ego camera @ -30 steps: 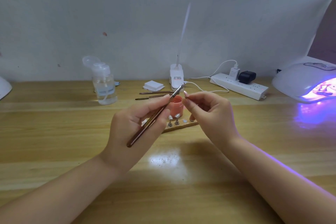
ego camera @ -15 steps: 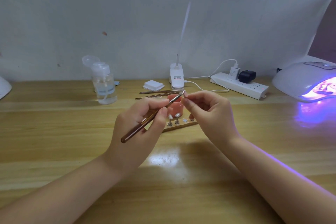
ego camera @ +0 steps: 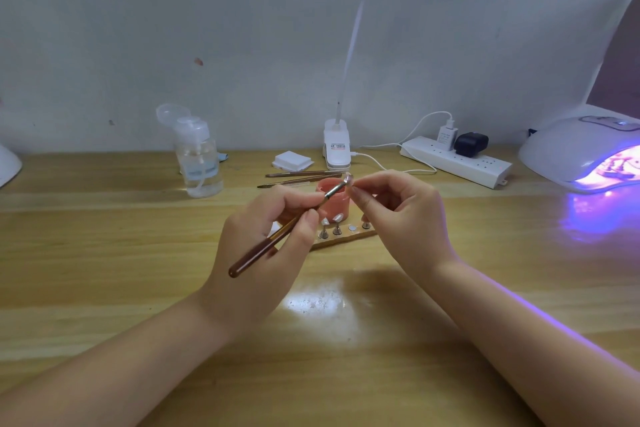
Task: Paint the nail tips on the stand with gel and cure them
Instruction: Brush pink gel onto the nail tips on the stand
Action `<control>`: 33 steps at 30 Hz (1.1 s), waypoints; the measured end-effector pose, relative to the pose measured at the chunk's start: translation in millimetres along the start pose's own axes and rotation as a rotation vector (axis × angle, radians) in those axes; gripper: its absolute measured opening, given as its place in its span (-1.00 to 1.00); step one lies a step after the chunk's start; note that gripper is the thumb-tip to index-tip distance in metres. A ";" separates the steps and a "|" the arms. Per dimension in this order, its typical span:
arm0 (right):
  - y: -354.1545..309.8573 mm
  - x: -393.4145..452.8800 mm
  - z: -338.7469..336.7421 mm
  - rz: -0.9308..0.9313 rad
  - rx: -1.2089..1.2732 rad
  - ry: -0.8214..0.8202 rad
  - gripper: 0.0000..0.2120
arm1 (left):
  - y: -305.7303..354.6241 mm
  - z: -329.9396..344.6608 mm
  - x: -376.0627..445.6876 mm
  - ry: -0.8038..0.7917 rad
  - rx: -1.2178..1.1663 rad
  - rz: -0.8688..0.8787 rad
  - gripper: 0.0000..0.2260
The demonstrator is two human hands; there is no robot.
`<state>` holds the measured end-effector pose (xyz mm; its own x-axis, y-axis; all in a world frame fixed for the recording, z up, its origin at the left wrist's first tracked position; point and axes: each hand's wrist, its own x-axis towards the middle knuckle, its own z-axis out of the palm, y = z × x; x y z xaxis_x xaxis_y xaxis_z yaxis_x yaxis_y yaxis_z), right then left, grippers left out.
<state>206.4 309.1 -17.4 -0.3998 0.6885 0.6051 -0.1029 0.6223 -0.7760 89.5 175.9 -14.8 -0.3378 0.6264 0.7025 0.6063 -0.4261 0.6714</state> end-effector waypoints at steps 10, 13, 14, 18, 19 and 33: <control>2.0 0.0 -0.2 -0.067 -0.091 0.010 -0.91 | 1.1 -0.4 0.6 0.032 0.123 -0.009 -0.84; 2.9 -0.2 -0.1 -0.091 -0.102 0.012 -0.84 | 0.7 -0.7 -0.7 0.001 0.172 0.032 -0.80; 3.3 -0.2 -0.2 -0.093 -0.111 0.014 -0.84 | 0.9 -1.3 -1.2 -0.007 0.165 0.046 -0.81; 4.5 0.6 -0.9 -0.085 -0.137 0.024 -0.86 | 2.6 -2.5 -1.3 0.013 0.123 0.077 -0.87; 4.2 0.6 -1.0 -0.083 -0.140 0.025 -0.85 | 2.8 -2.4 -0.8 0.020 0.111 0.072 -0.87; -2.3 -2.1 0.8 -0.056 -0.066 -0.005 -0.92 | -3.3 -4.0 0.4 0.045 0.044 0.024 -0.87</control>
<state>206.7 306.0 -17.0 -0.3995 0.6503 0.6461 -0.0647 0.6831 -0.7275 84.6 174.9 -15.8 -0.3547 0.5859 0.7287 0.6450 -0.4109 0.6443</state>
